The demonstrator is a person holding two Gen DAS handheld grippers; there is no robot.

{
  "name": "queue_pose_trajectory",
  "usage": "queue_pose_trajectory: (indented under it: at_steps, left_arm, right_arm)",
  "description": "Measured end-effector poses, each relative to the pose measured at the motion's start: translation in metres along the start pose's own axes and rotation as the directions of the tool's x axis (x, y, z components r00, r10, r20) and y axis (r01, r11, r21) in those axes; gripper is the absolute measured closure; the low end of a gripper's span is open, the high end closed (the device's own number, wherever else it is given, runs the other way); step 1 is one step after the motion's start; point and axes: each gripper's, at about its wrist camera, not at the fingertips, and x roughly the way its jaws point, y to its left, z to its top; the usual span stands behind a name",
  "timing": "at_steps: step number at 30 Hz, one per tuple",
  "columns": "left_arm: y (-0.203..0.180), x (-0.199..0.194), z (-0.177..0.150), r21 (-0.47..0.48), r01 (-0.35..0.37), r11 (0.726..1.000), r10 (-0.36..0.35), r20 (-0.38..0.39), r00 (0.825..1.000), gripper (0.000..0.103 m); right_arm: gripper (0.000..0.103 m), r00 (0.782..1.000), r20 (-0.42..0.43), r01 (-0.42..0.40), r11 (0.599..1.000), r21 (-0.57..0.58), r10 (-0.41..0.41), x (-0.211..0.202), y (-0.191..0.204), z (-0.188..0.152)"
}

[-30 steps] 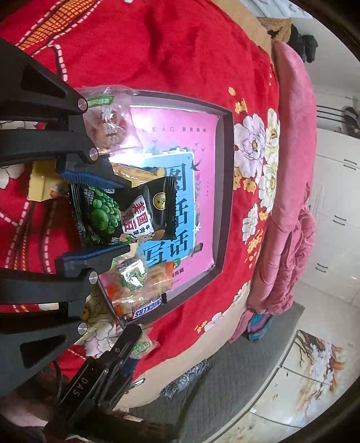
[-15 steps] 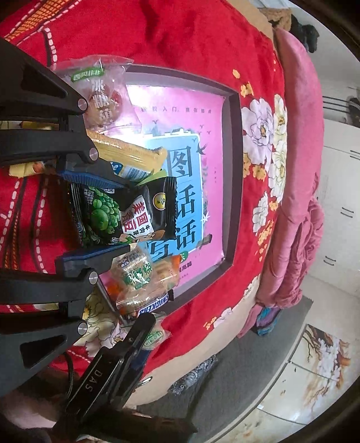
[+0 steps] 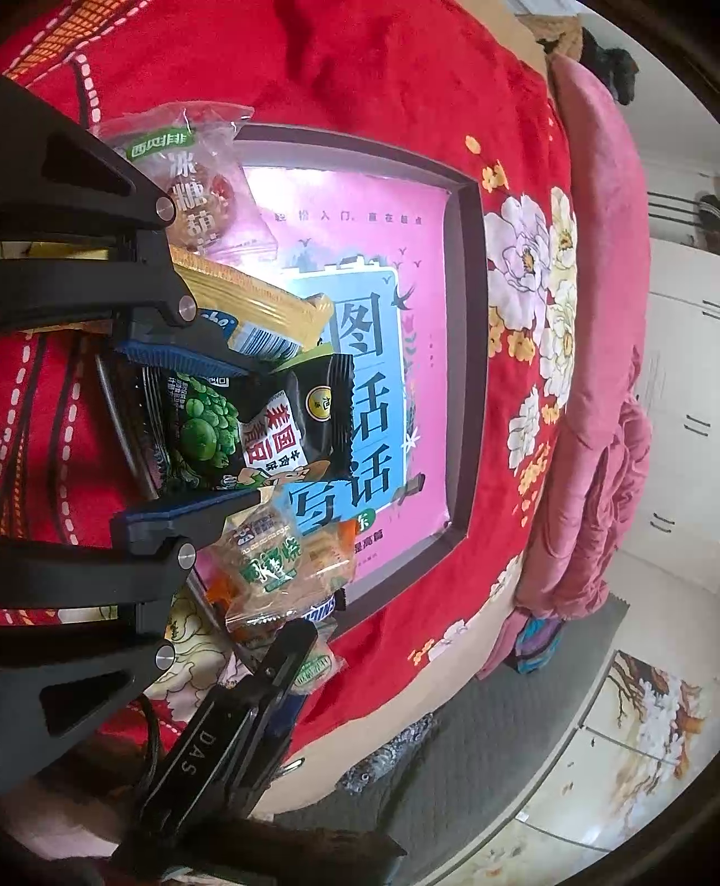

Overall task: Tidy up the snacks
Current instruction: 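Lower both snacks into the tray and open both tools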

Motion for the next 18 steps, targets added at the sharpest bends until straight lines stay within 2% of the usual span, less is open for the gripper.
queue_pose_trajectory:
  at_steps: [14, 18]
  left_arm:
    - [0.0007, 0.0001, 0.0002, -0.002, 0.002, 1.000, -0.002, -0.001, 1.000, 0.064]
    - [0.0012, 0.0002, 0.0003, -0.003, 0.002, 1.000, -0.002, -0.001, 1.000, 0.064]
  right_arm:
    - [0.051, 1.000, -0.013, -0.022, 0.999, 0.032, 0.022, 0.0076, -0.0025, -0.0038]
    - [0.048, 1.000, -0.008, -0.019, 1.000, 0.022, 0.019, 0.0043, -0.0005, -0.0039]
